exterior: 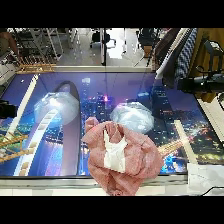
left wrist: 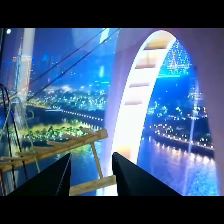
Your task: Fold the clothes and pants, and hang the long-sleeved shirts on hangers.
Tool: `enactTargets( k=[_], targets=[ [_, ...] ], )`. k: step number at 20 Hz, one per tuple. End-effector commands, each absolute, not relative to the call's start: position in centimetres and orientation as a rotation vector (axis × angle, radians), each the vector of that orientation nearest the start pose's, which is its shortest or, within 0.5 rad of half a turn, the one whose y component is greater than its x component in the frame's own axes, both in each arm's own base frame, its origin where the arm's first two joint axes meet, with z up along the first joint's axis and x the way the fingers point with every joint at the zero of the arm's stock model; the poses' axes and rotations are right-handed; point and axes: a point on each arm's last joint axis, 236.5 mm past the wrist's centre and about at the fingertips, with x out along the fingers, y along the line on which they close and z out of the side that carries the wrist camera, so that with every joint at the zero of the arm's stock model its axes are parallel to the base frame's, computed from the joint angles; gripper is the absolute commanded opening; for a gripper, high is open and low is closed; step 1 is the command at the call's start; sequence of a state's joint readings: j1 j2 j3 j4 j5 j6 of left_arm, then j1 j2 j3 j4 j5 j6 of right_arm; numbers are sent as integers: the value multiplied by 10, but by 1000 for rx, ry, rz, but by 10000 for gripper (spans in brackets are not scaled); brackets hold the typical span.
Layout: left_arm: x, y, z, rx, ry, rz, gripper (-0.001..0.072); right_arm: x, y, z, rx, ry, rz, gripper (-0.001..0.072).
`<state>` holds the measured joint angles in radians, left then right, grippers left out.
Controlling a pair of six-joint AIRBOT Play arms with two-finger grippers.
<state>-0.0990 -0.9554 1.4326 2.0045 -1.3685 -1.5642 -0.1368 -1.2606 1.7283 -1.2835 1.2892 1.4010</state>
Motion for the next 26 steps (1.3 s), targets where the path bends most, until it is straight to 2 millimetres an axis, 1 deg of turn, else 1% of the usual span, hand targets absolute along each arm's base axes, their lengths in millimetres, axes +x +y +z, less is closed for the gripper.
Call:
enactTargets(
  k=[1,14,16,18,20,21,23,24,25,26],
  targets=[
    [343,64,232,319,861,264,265,441,4,235,84,787,166,21],
    [343,64,232,319,861,264,265,441,4,235,84,786,166,21],
    [344,60,230,308,862,250,265,441,4,235,84,786,165,21],
    [345,39,223,246,871,168,265,454,13,251,140,705,186,21],
    [350,7,219,156,860,57,265,452,30,258,247,698,229,21],
    [354,-9,220,114,842,0,265,452,35,259,261,695,244,21],
    [369,-42,231,21,765,-111,265,453,33,260,257,690,239,23],
    [373,-52,234,-12,746,-146,265,454,32,261,257,687,236,25],
    [371,-60,231,-37,760,-174,265,452,30,257,247,702,228,41],
    [368,-69,227,-62,785,-205,268,449,27,251,232,728,218,166]
  ],
)
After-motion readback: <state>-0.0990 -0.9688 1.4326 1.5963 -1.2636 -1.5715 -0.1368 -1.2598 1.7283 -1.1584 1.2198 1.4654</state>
